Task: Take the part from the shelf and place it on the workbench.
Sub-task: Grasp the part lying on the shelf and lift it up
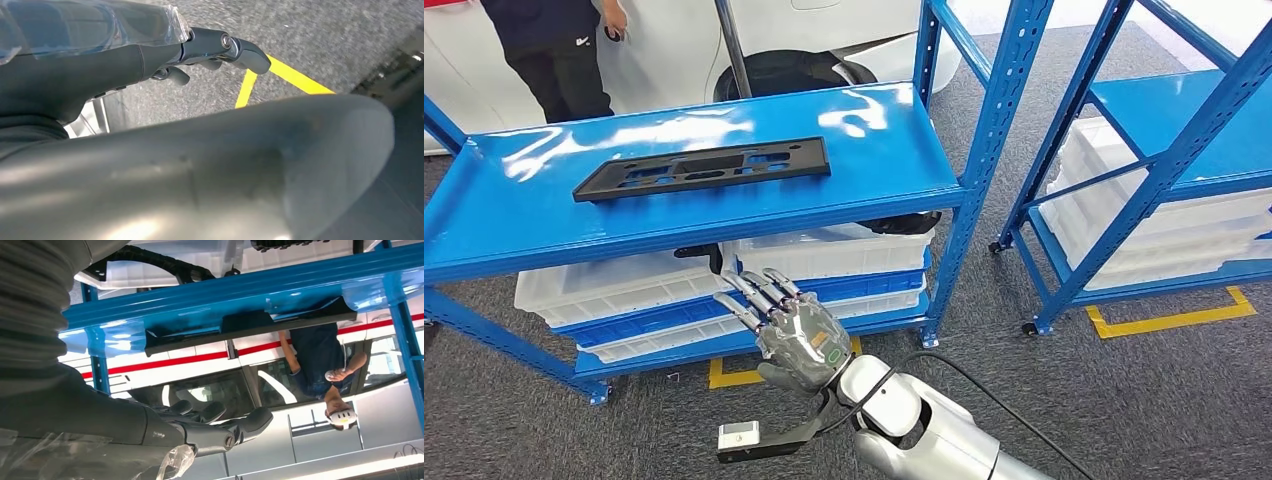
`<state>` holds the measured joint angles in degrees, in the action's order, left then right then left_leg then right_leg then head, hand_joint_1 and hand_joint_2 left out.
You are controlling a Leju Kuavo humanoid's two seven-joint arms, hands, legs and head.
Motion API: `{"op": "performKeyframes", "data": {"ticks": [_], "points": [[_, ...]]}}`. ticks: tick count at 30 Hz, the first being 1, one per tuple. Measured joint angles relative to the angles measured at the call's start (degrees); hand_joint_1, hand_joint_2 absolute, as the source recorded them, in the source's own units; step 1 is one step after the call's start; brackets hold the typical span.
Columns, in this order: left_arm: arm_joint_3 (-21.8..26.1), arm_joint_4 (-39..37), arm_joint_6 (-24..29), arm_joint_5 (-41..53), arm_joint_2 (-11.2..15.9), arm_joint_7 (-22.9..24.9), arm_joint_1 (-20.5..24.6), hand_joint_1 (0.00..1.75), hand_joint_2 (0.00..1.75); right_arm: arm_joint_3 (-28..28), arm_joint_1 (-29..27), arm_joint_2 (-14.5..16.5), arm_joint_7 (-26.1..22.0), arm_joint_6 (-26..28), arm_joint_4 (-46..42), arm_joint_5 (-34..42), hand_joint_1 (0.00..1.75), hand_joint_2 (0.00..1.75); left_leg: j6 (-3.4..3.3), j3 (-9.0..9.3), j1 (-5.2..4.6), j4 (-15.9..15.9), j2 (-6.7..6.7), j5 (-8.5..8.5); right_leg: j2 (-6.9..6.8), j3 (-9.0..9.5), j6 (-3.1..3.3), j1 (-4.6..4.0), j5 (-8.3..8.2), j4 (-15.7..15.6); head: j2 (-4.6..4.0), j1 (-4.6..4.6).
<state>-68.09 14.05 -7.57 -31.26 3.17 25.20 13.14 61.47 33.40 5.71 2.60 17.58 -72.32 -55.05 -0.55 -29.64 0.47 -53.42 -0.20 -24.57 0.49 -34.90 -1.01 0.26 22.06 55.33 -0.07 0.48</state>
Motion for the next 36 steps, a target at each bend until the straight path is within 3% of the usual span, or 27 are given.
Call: {"op": "performKeyframes", "data": {"ticks": [16, 23, 36], "points": [[0.04, 0.00, -0.29, -3.99, -0.22, 0.75, -4.69, 0.00, 0.00, 0.42, -0.03, -0.20, 0.12, -0.54, 0.06, 1.50, 0.00, 1.75, 0.00, 0.02, 0.01, 0.01, 0.01, -0.01, 0.01, -0.01, 0.00, -0.01, 0.01, -0.01, 0.00, 0.00], [0.40, 0.00, -0.27, -4.67, -0.90, 3.93, -4.88, 0.00, 0.00, 1.11, -0.14, -0.20, -0.56, -3.15, 0.48, 1.66, 0.00, 1.75, 0.00, 0.01, 0.00, 0.00, 0.01, -0.01, 0.00, 0.01, 0.00, 0.00, 0.00, -0.01, 0.00, 0.00], [0.42, -0.02, 1.61, -3.40, -0.91, 3.25, -5.06, 0.00, 0.00, 1.30, 1.29, -0.82, 0.01, -5.54, 0.66, 0.67, 0.00, 1.75, 0.00, 0.03, 0.01, 0.00, 0.01, -0.01, 0.00, 0.01, 0.00, 0.00, 0.00, -0.01, 0.00, 0.00]]}}
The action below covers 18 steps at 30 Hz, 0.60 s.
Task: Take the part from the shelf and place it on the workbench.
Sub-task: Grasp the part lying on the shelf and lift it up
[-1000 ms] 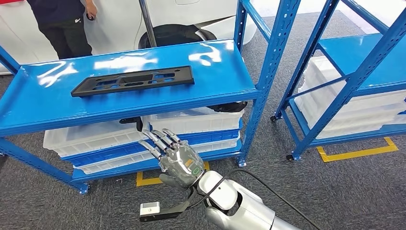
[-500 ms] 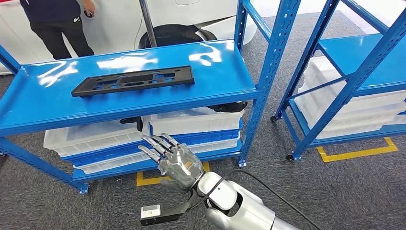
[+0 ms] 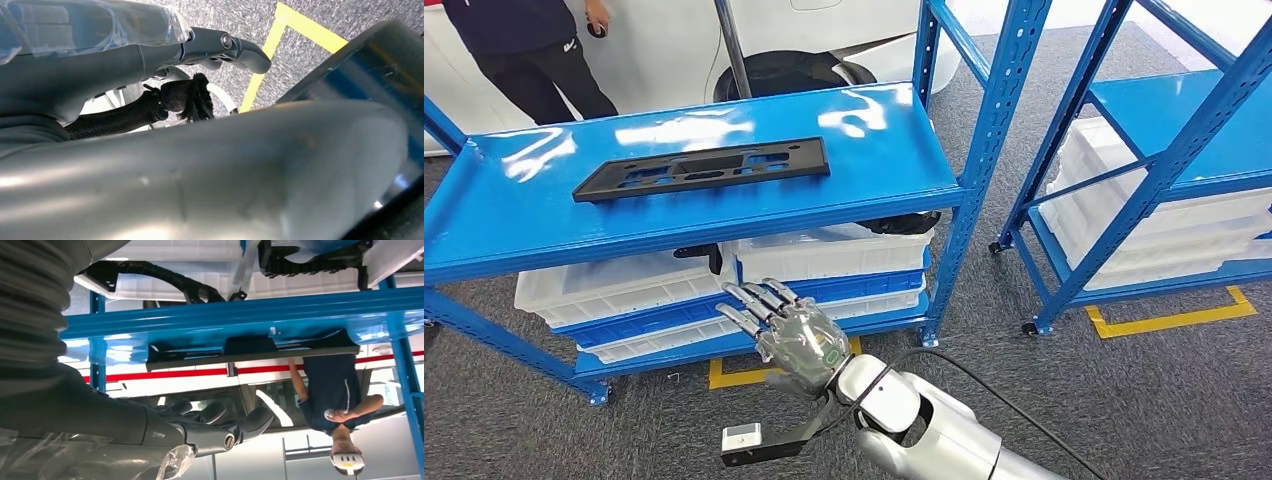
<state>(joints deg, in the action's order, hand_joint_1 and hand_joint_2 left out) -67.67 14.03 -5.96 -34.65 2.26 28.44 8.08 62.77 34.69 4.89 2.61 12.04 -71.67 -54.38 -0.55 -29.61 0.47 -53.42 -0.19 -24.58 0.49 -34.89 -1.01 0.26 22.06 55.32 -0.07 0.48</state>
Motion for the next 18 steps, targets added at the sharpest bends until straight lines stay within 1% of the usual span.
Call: {"op": "performKeyframes", "data": {"ticks": [7, 18], "points": [[0.01, -0.14, 0.97, -0.22, 0.01, -0.43, -0.13, 0.00, 0.00, 0.00, 1.10, -0.43, 0.23, -1.03, -0.12, -0.12, 0.00, 1.75, 0.00, 0.01, 0.00, 0.00, 0.00, 0.00, 0.00, 0.01, 0.00, 0.00, -0.01, 0.00, 0.00, 0.00], [0.00, -0.20, 0.60, -0.69, -0.01, -0.99, -0.15, 0.00, 0.00, 0.15, 2.13, -0.45, 0.19, -2.25, -0.26, -0.13, 0.00, 1.75, 0.00, 0.00, 0.00, 0.00, 0.00, 0.00, 0.00, 0.01, 0.00, 0.00, -0.01, 0.00, 0.00, 0.00]]}}
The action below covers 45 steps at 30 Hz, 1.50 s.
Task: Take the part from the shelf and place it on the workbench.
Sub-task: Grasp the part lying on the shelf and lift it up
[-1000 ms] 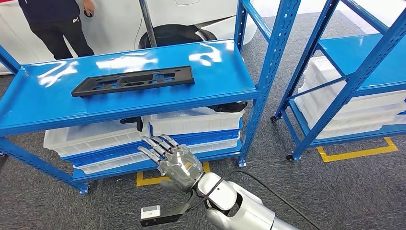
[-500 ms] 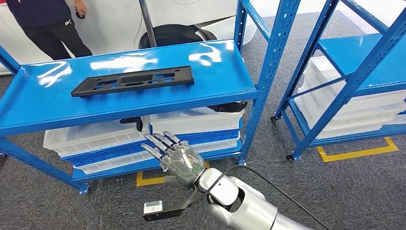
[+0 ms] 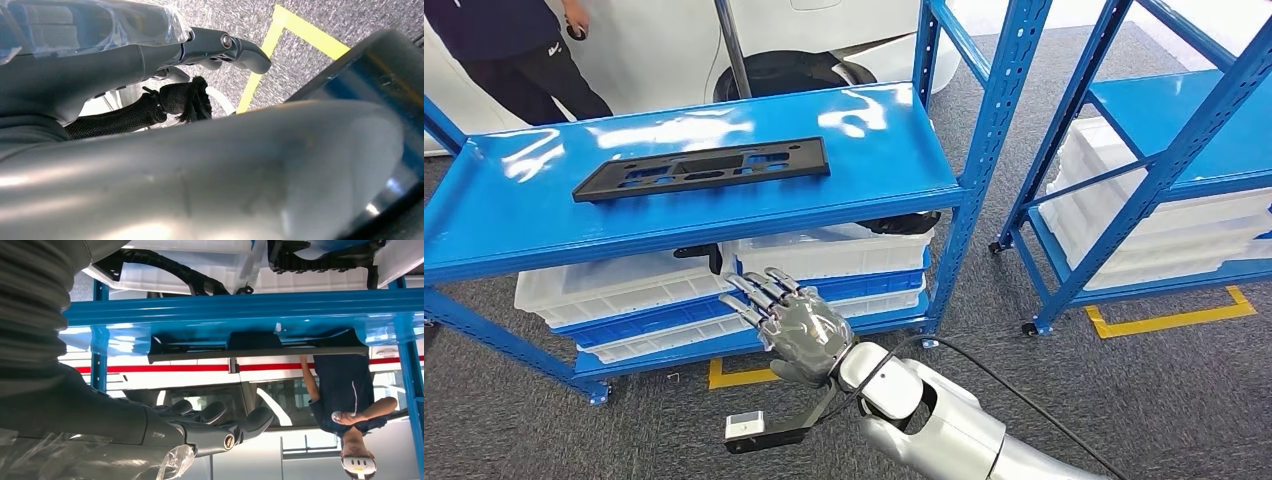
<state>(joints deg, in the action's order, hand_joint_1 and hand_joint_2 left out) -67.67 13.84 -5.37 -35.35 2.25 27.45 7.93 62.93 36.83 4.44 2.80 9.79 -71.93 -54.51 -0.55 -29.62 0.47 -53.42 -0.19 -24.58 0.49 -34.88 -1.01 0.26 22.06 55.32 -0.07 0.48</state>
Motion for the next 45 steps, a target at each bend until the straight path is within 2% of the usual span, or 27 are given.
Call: {"op": "performKeyframes", "data": {"ticks": [15, 20, 26, 29, 30, 31, 33, 34, 35, 36, 37, 39, 40, 41, 44, 45], "points": [[-0.01, -0.23, -0.32, 1.25, 0.45, 0.65, 0.12, 0.00, 0.00, 0.39, -0.05, 0.48, -0.49, 0.98, -0.01, 0.61, 0.00, 1.75, 0.00, 0.00, 0.00, 0.00, 0.00, 0.00, 0.00, 0.00, 0.00, 0.00, 0.00, 0.00, 0.00, 0.00], [-0.02, -0.24, 0.61, 0.90, 0.70, -1.67, 0.03, 0.00, 0.00, 0.39, -0.09, 0.48, -0.70, 1.63, -0.01, 0.92, 0.00, 1.75, -0.03, -0.01, -0.02, -0.05, 0.00, -0.02, 0.00, 0.01, -0.02, 0.04, -0.01, -0.03, 0.00, 0.00], [-0.04, -0.33, 1.02, 0.69, 1.04, -3.78, -0.08, 0.00, 0.00, 0.42, -0.13, 0.49, -0.85, 1.68, -0.01, 1.01, 0.00, 1.75, -0.50, -0.29, -0.17, -0.53, 0.01, -0.29, -0.01, 0.02, -0.31, 0.28, -0.17, -0.13, 0.00, -0.03], [-0.04, -0.41, 0.78, 0.60, 1.10, -4.05, -0.09, 0.00, 0.00, 0.40, -0.10, 0.66, -0.85, 1.69, -0.09, 1.01, 0.00, 1.75, -0.99, 0.09, 0.10, 0.21, 0.06, 0.21, -0.03, -0.01, -0.85, 0.26, -0.03, -0.01, 0.01, -0.02], [-0.04, -0.42, 0.80, 0.61, 1.10, -4.09, -0.08, 0.00, 0.00, 0.40, -0.07, 0.71, -0.85, 1.71, -0.15, 1.01, 0.00, 1.75, -1.18, 0.36, 0.32, 0.59, 0.12, 0.48, -0.06, -0.47, -1.07, 0.23, 0.78, 1.17, 0.01, -0.01], [-0.04, -0.42, 0.92, 0.63, 1.10, -4.12, -0.08, 0.00, 0.00, 0.39, -0.07, 0.73, -0.85, 1.73, -0.22, 1.01, 0.00, 1.75, -1.32, 0.62, 0.57, 0.91, 0.18, 0.70, -0.09, -1.57, -1.30, 0.25, 2.25, 3.71, 0.01, 0.02], [-0.04, -0.43, 1.31, 0.68, 1.11, -4.13, -0.08, 0.00, 0.00, 0.39, -0.19, 0.62, -0.85, 1.75, -0.28, 1.01, 0.00, 1.75, -1.40, 0.73, 0.72, 0.98, 0.26, 0.71, -0.12, -5.18, -1.76, 0.52, 5.94, 11.47, 0.00, 0.04], [-0.04, -0.44, 1.51, 0.76, 1.11, -4.13, -0.12, 0.00, 0.00, 0.40, -0.30, 0.53, -0.85, 1.75, -0.29, 1.01, 0.00, 1.75, -1.36, 0.75, 0.81, 0.97, 0.26, 0.66, -0.13, -6.87, -1.99, 0.70, 7.07, 14.82, 0.00, 0.04], [-0.04, -0.46, 1.68, 0.87, 1.11, -4.14, -0.17, 0.00, 0.00, 0.40, -0.39, 0.44, -0.84, 1.75, -0.29, 1.01, 0.00, 1.75, -1.25, 0.79, 0.94, 0.94, 0.24, 0.56, -0.13, -7.71, -2.20, 0.88, 7.16, 16.33, 0.00, 0.04], [-0.04, -0.48, 1.80, 0.99, 1.08, -4.17, -0.23, 0.00, 0.00, 0.41, -0.44, 0.38, -0.83, 1.75, -0.29, 1.01, 0.00, 1.75, -1.02, 0.90, 1.14, 0.89, 0.22, 0.41, -0.15, -7.34, -2.41, 1.06, 6.15, 15.48, 0.00, 0.05], [-0.04, -0.48, 1.93, 1.14, 1.05, -4.20, -0.27, 0.00, 0.00, 0.42, -0.46, 0.35, -0.81, 1.75, -0.30, 1.01, 0.00, 1.75, -0.68, 1.12, 1.39, 0.83, 0.18, 0.18, -0.21, -5.76, -2.62, 1.26, 4.30, 12.35, 0.00, 0.06], [-0.05, -0.51, 2.16, 1.34, 1.01, -4.24, -0.28, 0.00, 0.00, 0.42, -0.44, 0.38, -0.78, 1.75, -0.31, 1.01, 0.00, 1.75, 0.31, 1.54, 1.66, 0.59, 0.14, -0.49, -0.29, -1.44, -2.86, 1.48, 1.06, 4.06, 0.00, 0.28], [-0.06, -0.53, 2.25, 1.44, 1.01, -4.24, -0.23, 0.00, 0.00, 0.43, -0.43, 0.41, -0.77, 1.75, -0.34, 1.03, 0.00, 1.75, 0.77, 1.66, 1.66, 0.49, 0.13, -0.75, -0.23, -0.04, -2.64, 1.48, 0.38, 1.40, 0.00, 0.44], [-0.06, -0.55, 2.29, 1.51, 1.02, -4.23, -0.20, 0.00, 0.00, 0.43, -0.43, 0.43, -0.75, 1.75, -0.37, 1.05, 0.00, 1.75, 1.16, 1.70, 1.65, 0.49, 0.14, -0.93, -0.13, 0.54, -2.23, 1.34, 0.40, 0.26, 0.00, 0.57], [-0.06, -0.57, 2.31, 1.64, 1.03, -4.16, -0.14, 0.00, 0.00, 0.44, -0.40, 0.52, -0.73, 1.80, -0.45, 1.12, 0.00, 1.75, 2.09, 1.96, 1.99, 0.68, 0.19, -1.26, 0.12, 0.59, -0.57, 0.98, 0.77, 0.23, 0.00, 0.66], [-0.07, -0.57, 2.31, 1.67, 1.03, -4.13, -0.11, 0.00, 0.00, 0.44, -0.36, 0.60, -0.74, 1.87, -0.47, 1.13, 0.00, 1.75, 2.29, 1.52, 2.09, -0.37, 0.20, -1.95, 0.13, 0.72, -0.13, 1.01, 0.84, 0.16, 0.00, 0.66]]}}
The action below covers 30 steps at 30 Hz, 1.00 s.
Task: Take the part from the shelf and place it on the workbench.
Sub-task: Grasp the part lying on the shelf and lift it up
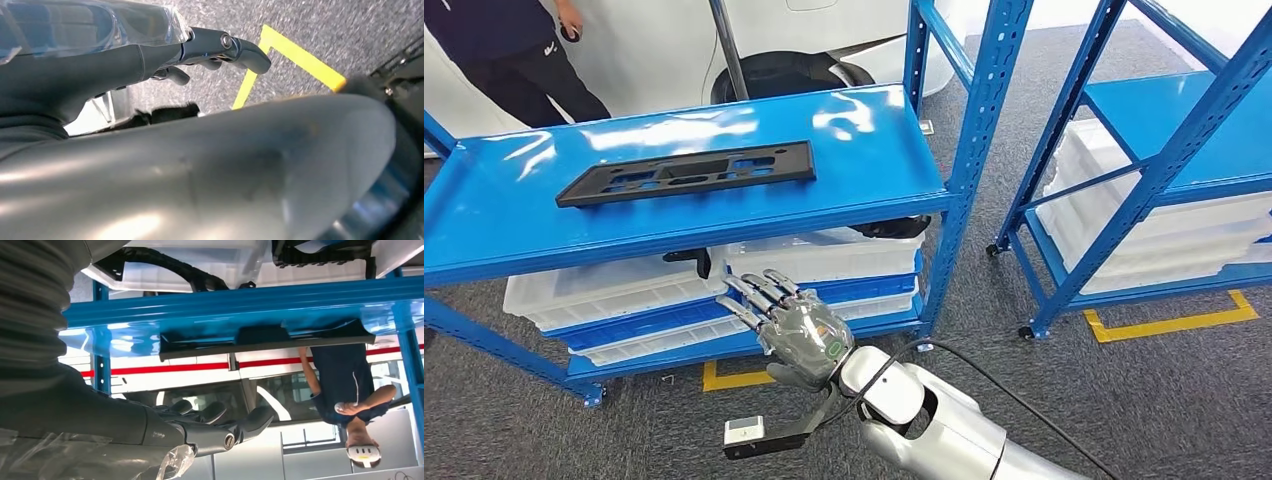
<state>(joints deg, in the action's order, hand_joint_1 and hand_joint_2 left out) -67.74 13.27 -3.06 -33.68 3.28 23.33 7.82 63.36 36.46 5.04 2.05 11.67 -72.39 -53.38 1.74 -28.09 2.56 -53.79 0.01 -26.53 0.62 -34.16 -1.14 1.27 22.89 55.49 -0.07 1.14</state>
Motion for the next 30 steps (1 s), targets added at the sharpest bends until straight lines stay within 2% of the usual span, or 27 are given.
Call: {"op": "performKeyframes", "data": {"ticks": [1, 2, 4, 5, 6, 7, 9, 10, 11, 14, 15, 16, 17, 19, 20, 21, 22, 24, 25, 26, 27, 30], "points": [[-0.01, 0.00, 0.00, -0.01, 0.00, 0.05, 0.03, 0.00, 0.00, 0.00, 0.04, 0.09, -0.01, 0.08, -0.02, 0.02, 0.00, 1.75, 0.09, -1.16, 0.02, -2.42, 0.00, -1.25, -0.02, 0.16, 0.36, 0.07, 0.06, -0.09, 0.00, -0.01], [-0.01, 0.00, 0.00, -0.02, 0.00, 0.09, 0.04, 0.00, 0.00, 0.01, 0.05, 0.15, -0.02, 0.15, -0.01, 0.03, 0.00, 1.75, 0.08, -3.09, -0.03, -6.19, 0.00, -2.89, -0.06, 0.26, 0.62, 0.03, 0.16, -0.12, 0.00, -0.02], [0.01, 0.00, -0.01, -0.12, 0.01, 0.14, 0.12, 0.00, 0.00, 0.05, 0.00, 0.18, -0.02, 0.24, 0.00, 0.05, 0.00, 1.75, 0.02, -8.01, -0.30, -15.00, -0.01, -5.86, -0.09, 0.38, 0.94, -0.23, 0.36, -0.10, 0.00, -0.05], [0.02, 0.00, -0.01, -0.14, 0.02, 0.16, 0.22, 0.00, 0.00, 0.08, -0.05, 0.16, -0.02, 0.25, 0.02, 0.07, 0.00, 1.75, -0.05, -9.65, -0.43, -17.47, -0.01, -6.10, -0.08, 0.49, 1.03, -0.35, 0.47, -0.10, 0.00, -0.06], [0.03, 0.00, -0.01, -0.16, 0.02, 0.20, 0.33, 0.00, 0.00, 0.10, -0.08, 0.16, -0.02, 0.25, 0.02, 0.09, 0.00, 1.75, -0.17, -10.19, -0.52, -17.64, 0.00, -5.20, -0.01, 0.67, 1.08, -0.42, 0.59, -0.09, 0.00, -0.07], [0.03, -0.01, 0.00, -0.16, 0.03, 0.30, 0.41, 0.00, 0.00, 0.10, -0.09, 0.19, -0.02, 0.26, 0.02, 0.12, 0.00, 1.75, -0.32, -9.43, -0.58, -15.25, -0.01, -3.21, 0.08, 0.94, 1.07, -0.44, 0.73, -0.09, 0.00, -0.07], [0.01, -0.02, 0.00, -0.14, 0.09, 0.56, 0.29, 0.00, 0.00, 0.11, -0.06, 0.27, -0.02, 0.29, 0.00, 0.17, 0.00, 1.75, -0.68, -6.00, -0.69, -6.75, -0.03, 1.44, 0.33, 1.53, 0.77, -0.56, 1.11, -0.06, 0.00, -0.09], [-0.01, -0.02, 0.00, -0.14, 0.11, 0.68, 0.21, 0.00, 0.00, 0.11, -0.03, 0.30, -0.03, 0.32, 0.00, 0.19, 0.00, 1.75, -0.84, -4.59, -0.81, -3.35, -0.06, 2.74, 0.45, 1.64, 0.53, -0.66, 1.27, -0.04, 0.01, -0.13], [-0.01, -0.02, 0.00, -0.17, 0.14, 0.74, 0.14, 0.00, 0.00, 0.11, 0.00, 0.31, -0.03, 0.34, 0.00, 0.20, 0.00, 1.75, -1.03, -3.80, -0.97, -1.30, -0.10, 3.28, 0.53, 1.63, 0.24, -0.75, 1.34, -0.03, 0.01, -0.15], [-0.02, -0.05, 0.00, -0.37, 0.15, 0.82, -0.08, 0.00, 0.00, 0.12, 0.05, 0.32, -0.04, 0.38, 0.00, 0.20, 0.00, 1.75, -1.87, -3.61, -1.25, -0.57, -0.21, 3.22, 0.51, 1.52, -0.68, -0.67, 1.40, -0.10, 0.02, -0.16], [-0.02, -0.07, 0.00, -0.44, 0.17, 0.82, -0.12, 0.00, 0.00, 0.12, 0.08, 0.33, -0.04, 0.39, 0.00, 0.20, 0.00, 1.75, -2.24, -3.47, -1.18, -0.45, -0.23, 3.29, 0.37, 1.28, -0.96, -0.60, 1.93, 0.61, 0.02, -0.14], [-0.03, -0.08, 0.00, -0.50, 0.18, 0.82, -0.10, 0.00, 0.00, 0.11, 0.13, 0.32, -0.04, 0.40, 0.00, 0.20, 0.00, 1.75, -2.61, -3.30, -1.09, -0.30, -0.22, 3.35, 0.23, 0.50, -1.20, -0.55, 3.04, 2.46, 0.02, -0.10], [-0.03, -0.09, -0.01, -0.55, 0.19, 0.82, -0.08, 0.00, 0.00, 0.11, 0.16, 0.32, -0.04, 0.42, 0.00, 0.20, 0.00, 1.75, -2.93, -3.15, -1.03, -0.20, -0.21, 3.34, 0.08, -1.02, -1.34, -0.51, 4.72, 5.68, 0.02, -0.05], [-0.04, -0.09, -0.01, -0.62, 0.20, 0.83, -0.08, 0.00, 0.00, 0.12, 0.15, 0.26, -0.03, 0.44, 0.00, 0.20, 0.00, 1.75, -3.29, -3.07, -1.14, -0.21, -0.17, 3.19, 0.01, -5.31, -1.46, -0.55, 8.10, 13.94, 0.01, 0.03], [-0.05, -0.09, -0.02, -0.66, 0.20, 0.82, -0.11, 0.00, 0.00, 0.13, 0.10, 0.21, -0.03, 0.44, 0.00, 0.20, 0.00, 1.75, -3.36, -3.02, -1.19, -0.22, -0.16, 3.12, 0.01, -6.94, -1.46, -0.56, 8.72, 16.74, 0.01, 0.04], [-0.06, -0.09, -0.02, -0.67, 0.20, 0.82, -0.14, 0.00, 0.00, 0.13, 0.06, 0.17, -0.02, 0.44, 0.00, 0.20, 0.00, 1.75, -3.40, -2.94, -1.24, -0.23, -0.19, 3.05, 0.00, -7.52, -1.37, -0.56, 8.19, 17.37, 0.01, 0.04], [-0.08, -0.10, -0.02, -0.66, 0.21, 0.82, -0.14, 0.00, 0.00, 0.14, 0.05, 0.15, -0.02, 0.43, 0.00, 0.20, 0.00, 1.75, -3.39, -2.79, -1.28, -0.23, -0.23, 2.96, 0.00, -6.87, -1.18, -0.59, 6.60, 15.57, 0.01, 0.05], [-0.10, -0.13, -0.02, -0.57, 0.21, 0.82, -0.12, 0.00, 0.00, 0.17, 0.12, 0.15, -0.08, 0.33, 0.01, 0.20, 0.00, 1.75, -3.22, -2.38, -1.34, -0.23, -0.35, 2.67, -0.02, -3.04, -0.44, -0.80, 2.38, 7.42, 0.01, 0.07], [-0.10, -0.13, -0.03, -0.55, 0.19, 0.82, -0.09, 0.00, 0.00, 0.20, 0.16, 0.20, -0.15, 0.16, 0.02, 0.17, 0.00, 1.75, -2.99, -2.24, -1.51, -0.28, -0.39, 2.46, -0.09, -1.16, -0.09, -0.98, 1.04, 3.60, 0.01, 0.08], [-0.10, -0.13, -0.03, -0.56, 0.18, 0.81, -0.08, 0.00, 0.00, 0.26, 0.18, 0.25, -0.23, -0.07, 0.04, 0.14, 0.00, 1.75, -2.71, -2.17, -1.61, -0.30, -0.40, 2.28, -0.13, 0.04, 0.18, -1.15, 0.40, 1.12, 0.01, 0.08], [-0.11, -0.13, -0.04, -0.58, 0.17, 0.81, -0.07, 0.00, 0.00, 0.34, 0.16, 0.30, -0.34, -0.35, 0.07, 0.10, 0.00, 1.75, -2.40, -2.15, -1.65, -0.30, -0.38, 2.13, -0.16, 0.57, 0.37, -1.33, 0.38, 0.00, 0.01, 0.07], [-0.13, -0.14, -0.05, -0.72, 0.27, 0.81, 0.00, 0.00, 0.00, 0.71, 0.01, 0.49, -0.70, -0.91, 0.26, 0.05, 0.00, 1.75, -1.42, -2.30, -1.40, -0.67, -0.28, 1.55, -0.13, 0.82, 0.92, -1.24, 0.41, -0.53, 0.01, 0.03]]}}
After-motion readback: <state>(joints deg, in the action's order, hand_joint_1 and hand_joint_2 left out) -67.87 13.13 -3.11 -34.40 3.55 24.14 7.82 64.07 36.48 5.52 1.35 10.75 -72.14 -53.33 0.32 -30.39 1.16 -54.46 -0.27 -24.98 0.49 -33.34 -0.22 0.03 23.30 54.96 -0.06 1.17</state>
